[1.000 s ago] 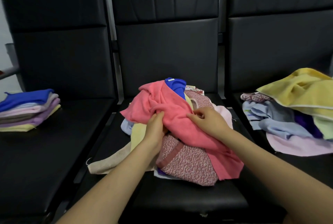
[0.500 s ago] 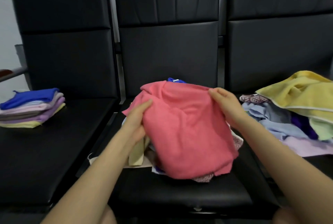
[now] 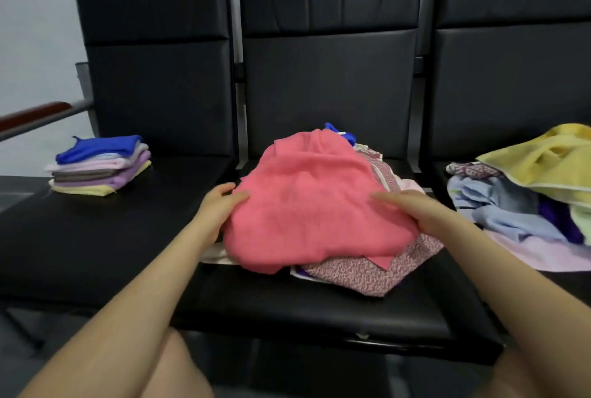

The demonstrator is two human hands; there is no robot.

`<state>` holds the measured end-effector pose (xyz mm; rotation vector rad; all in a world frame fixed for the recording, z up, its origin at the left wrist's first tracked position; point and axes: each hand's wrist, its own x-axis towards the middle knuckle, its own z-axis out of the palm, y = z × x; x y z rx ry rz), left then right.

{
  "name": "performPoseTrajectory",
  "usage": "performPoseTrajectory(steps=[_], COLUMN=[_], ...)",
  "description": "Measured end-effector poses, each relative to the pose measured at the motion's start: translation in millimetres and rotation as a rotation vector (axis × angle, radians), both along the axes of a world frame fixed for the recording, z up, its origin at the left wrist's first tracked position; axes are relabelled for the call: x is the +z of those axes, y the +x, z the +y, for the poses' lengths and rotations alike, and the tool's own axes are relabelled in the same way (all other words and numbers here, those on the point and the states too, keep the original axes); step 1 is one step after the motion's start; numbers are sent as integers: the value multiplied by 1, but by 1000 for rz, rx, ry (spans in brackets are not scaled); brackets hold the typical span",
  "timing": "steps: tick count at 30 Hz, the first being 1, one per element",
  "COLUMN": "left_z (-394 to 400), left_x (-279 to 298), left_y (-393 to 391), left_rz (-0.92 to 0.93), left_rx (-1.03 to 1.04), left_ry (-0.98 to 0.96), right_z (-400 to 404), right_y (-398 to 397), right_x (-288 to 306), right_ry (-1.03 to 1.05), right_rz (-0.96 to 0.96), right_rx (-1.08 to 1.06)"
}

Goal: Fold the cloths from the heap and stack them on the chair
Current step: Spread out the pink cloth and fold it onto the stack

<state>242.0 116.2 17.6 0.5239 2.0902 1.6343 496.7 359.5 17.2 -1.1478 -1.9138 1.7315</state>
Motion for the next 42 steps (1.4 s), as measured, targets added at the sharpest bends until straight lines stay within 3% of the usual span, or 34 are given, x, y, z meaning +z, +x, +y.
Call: performPoseTrajectory(steps=[3, 6, 12, 14, 17, 19, 24, 27, 30, 33, 35, 37, 38, 40, 42], left_z=[-12, -20, -48, -54, -55, -57, -59, -60, -57, -45, -35, -28, -24, -16, -7], left_x=[-13, -15, -10, -3, 16, 30, 35, 18, 2, -1, -1, -9, -16, -26, -23], left_y=[7, 15, 23, 27, 29, 32, 36, 31, 21, 16, 19, 20, 18, 11, 8], left_rz=[-254, -384, -324, -266, -257, -257, -262, -67, -40, -18, -141, -226, -186, 92, 254], left_rx=[-104, -147, -282, -279, -155, -104, -82, -97, -153, -85, -145, -176, -166, -116, 15], left_ry=[-51, -64, -171, -73, 279, 397, 371, 63, -101, -55, 55, -24, -141, -413, -422], right_z=[-4, -9, -28, -35, -48, -55, -48, -34, -22, -15, -10, -6, -4, 2, 6], right_y=[15, 33, 67, 73, 78, 81, 83, 80, 73, 58, 43, 29, 24, 18, 12], right_x=[3, -3, -1, 7, 27, 43, 56, 38, 18, 11, 10, 7, 6, -1, -5], right_ry=[56, 140, 102, 68, 38, 19, 26, 145, 212, 166, 88, 58, 104, 356, 647], right_rz=[-96, -26, 301, 395, 470, 485, 287, 73, -70, -56, 8, -8, -73, -300, -406], right_rx=[178, 195, 96, 57, 35, -9, -82, -79, -67, -106, -110, -116, -116, -103, -195])
